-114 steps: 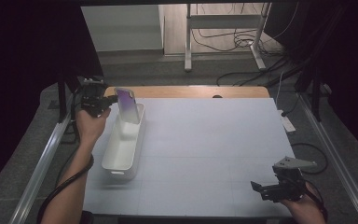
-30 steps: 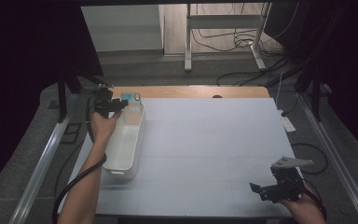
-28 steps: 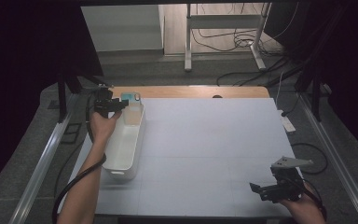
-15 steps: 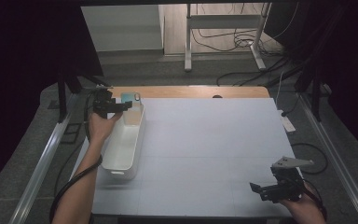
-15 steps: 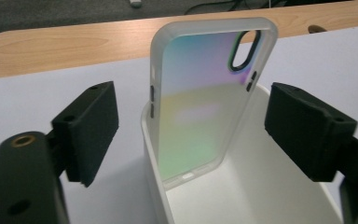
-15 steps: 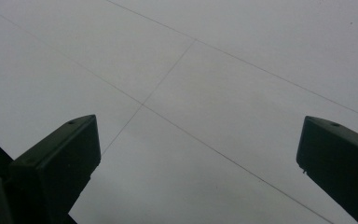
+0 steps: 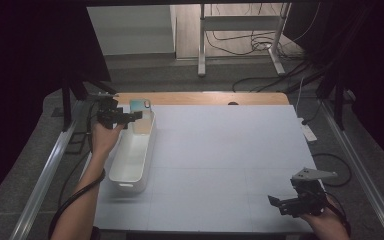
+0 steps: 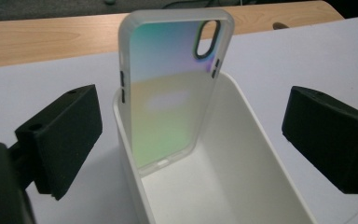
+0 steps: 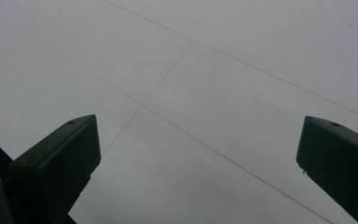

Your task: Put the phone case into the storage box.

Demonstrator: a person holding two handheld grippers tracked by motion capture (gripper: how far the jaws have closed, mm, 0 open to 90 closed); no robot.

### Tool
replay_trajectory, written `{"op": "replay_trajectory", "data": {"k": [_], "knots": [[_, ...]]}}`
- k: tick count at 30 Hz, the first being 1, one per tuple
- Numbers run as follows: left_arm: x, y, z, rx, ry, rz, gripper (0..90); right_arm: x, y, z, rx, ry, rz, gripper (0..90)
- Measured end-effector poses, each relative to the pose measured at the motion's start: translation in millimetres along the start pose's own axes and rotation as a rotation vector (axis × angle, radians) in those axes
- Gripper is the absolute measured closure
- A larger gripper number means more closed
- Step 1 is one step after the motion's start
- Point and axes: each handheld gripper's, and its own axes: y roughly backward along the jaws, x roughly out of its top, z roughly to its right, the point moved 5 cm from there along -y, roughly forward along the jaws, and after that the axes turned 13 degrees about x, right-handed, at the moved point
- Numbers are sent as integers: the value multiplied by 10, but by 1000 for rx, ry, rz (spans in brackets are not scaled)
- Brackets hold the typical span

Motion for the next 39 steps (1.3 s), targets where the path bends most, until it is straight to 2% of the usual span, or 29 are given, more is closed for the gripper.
{"op": "replay_trajectory", "data": {"k": [9,15,23,29,39], "knots": [[-51,90,77,-22,-54,-3,41,1,-2,-3,-1,5,-1,0],[-107,163,142,-29,-106,-8,33,0,-2,-7,-1,5,-5,0],[-169,235,247,-55,-123,6,22,1,-3,-5,-1,5,-4,0],[-216,298,335,-73,-155,20,19,1,-2,-5,-1,6,-4,0],[-301,403,459,-100,-193,15,11,0,-1,-9,-4,5,-4,0]]}}
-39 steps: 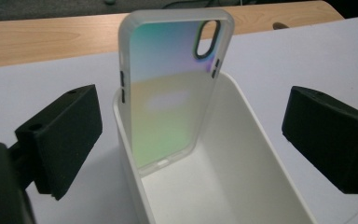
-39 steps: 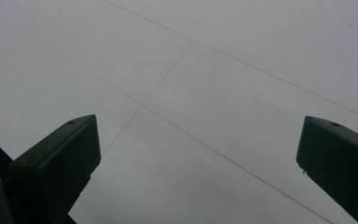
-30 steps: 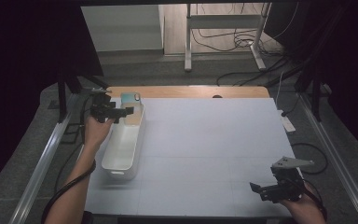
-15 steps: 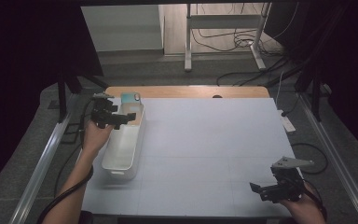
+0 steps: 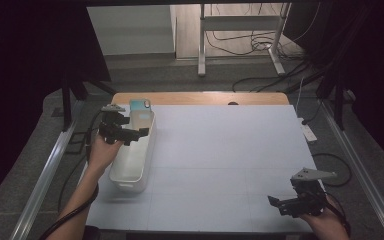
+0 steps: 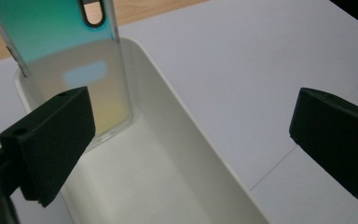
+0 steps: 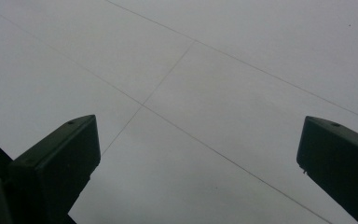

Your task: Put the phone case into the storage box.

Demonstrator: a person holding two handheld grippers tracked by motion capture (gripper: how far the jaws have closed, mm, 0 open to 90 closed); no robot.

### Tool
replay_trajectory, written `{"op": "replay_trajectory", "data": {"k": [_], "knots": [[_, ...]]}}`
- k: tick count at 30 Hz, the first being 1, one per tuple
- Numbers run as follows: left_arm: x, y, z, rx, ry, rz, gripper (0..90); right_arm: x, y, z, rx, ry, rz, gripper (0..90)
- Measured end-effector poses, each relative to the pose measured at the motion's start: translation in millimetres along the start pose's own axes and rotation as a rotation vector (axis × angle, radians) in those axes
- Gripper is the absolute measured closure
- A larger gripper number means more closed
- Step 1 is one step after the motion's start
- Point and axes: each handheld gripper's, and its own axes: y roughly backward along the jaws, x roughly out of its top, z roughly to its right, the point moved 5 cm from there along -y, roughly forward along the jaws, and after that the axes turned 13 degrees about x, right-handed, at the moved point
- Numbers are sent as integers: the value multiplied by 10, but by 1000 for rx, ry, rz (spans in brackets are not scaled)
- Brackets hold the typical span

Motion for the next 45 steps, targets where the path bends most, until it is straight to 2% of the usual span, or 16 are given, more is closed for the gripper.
{"op": "replay_trajectory", "data": {"k": [19,45], "knots": [[-175,235,215,-26,-44,32,8,1,2,7,-3,-2,4,0],[-474,481,345,-38,-50,44,12,1,4,2,-5,0,5,0]]}}
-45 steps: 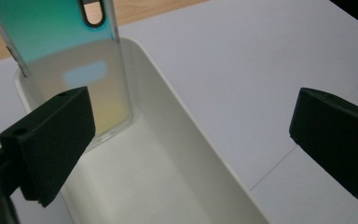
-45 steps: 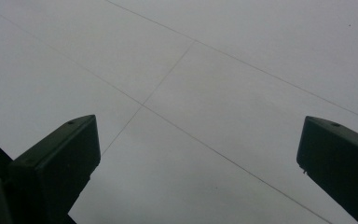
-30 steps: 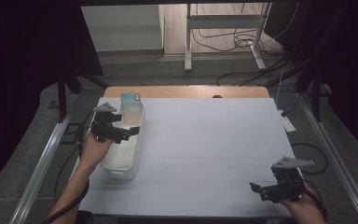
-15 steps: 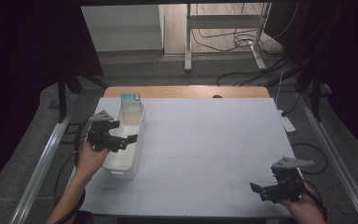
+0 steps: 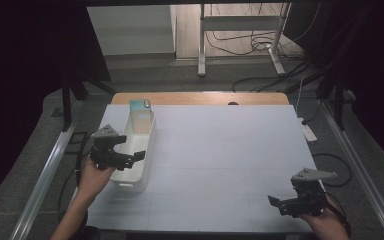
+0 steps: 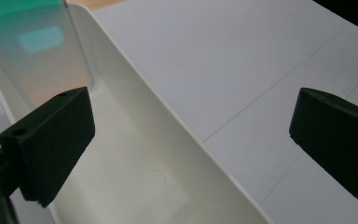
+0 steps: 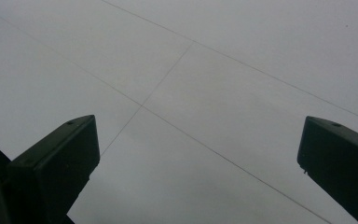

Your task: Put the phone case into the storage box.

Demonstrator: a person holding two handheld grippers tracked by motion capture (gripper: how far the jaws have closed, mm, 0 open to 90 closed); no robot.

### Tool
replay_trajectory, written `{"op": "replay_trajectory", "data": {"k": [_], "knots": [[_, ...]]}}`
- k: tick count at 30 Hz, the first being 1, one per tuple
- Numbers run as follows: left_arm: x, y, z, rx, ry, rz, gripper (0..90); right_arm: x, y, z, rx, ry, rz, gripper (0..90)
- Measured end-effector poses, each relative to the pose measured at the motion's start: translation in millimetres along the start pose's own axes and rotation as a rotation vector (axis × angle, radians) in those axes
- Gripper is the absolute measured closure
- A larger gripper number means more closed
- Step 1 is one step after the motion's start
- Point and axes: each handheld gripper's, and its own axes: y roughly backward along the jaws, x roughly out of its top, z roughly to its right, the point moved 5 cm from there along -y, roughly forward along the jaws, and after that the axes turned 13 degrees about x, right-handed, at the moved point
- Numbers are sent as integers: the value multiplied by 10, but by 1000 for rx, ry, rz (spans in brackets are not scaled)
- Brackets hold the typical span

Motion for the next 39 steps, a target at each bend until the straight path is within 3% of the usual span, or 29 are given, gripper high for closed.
{"op": "replay_trajectory", "data": {"k": [24,39], "knots": [[-206,226,45,15,11,21,12,1,2,3,-2,0,3,0],[-351,373,20,47,16,27,13,1,0,1,-4,2,1,0]]}}
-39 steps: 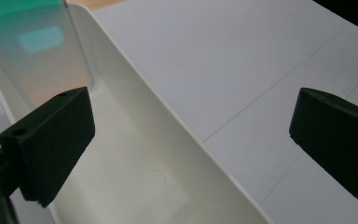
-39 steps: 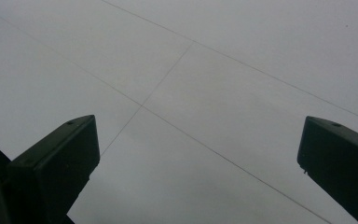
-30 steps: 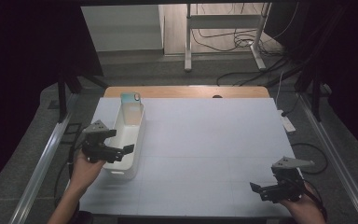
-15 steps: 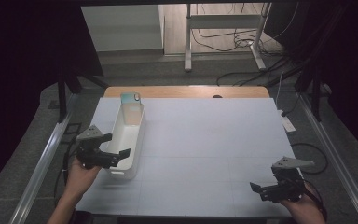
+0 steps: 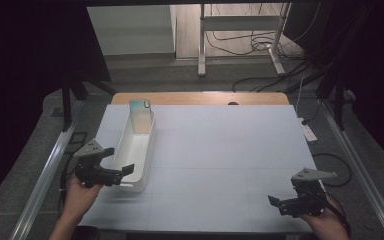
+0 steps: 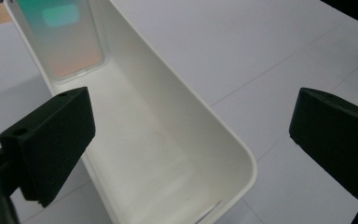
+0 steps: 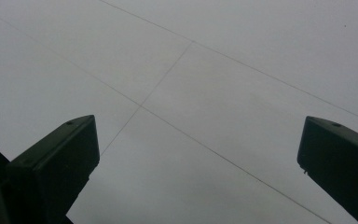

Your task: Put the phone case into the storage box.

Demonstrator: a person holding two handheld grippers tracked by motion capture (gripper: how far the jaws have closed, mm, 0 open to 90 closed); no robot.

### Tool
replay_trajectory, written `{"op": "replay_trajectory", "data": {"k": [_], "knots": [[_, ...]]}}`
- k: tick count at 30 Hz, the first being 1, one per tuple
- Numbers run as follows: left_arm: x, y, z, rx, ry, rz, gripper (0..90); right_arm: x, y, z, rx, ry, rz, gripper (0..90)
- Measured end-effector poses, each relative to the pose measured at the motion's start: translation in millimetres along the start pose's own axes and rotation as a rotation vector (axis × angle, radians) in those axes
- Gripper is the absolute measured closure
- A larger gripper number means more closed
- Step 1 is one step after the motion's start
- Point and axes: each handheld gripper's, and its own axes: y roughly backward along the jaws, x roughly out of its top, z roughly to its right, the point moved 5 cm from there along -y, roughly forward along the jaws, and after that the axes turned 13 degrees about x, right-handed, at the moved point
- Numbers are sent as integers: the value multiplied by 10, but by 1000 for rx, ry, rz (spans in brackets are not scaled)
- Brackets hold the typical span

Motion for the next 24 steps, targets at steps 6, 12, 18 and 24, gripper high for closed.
{"op": "replay_trajectory", "data": {"k": [6,12,18,24], "knots": [[-77,56,-26,21,0,-4,13,0,2,3,-3,-1,3,0],[-160,102,-48,33,2,-11,12,0,8,7,-6,-5,7,0],[-235,156,-66,44,17,-8,11,1,8,12,-7,-10,10,0],[-309,214,-54,51,13,-6,11,0,11,15,-8,-11,12,0]]}}
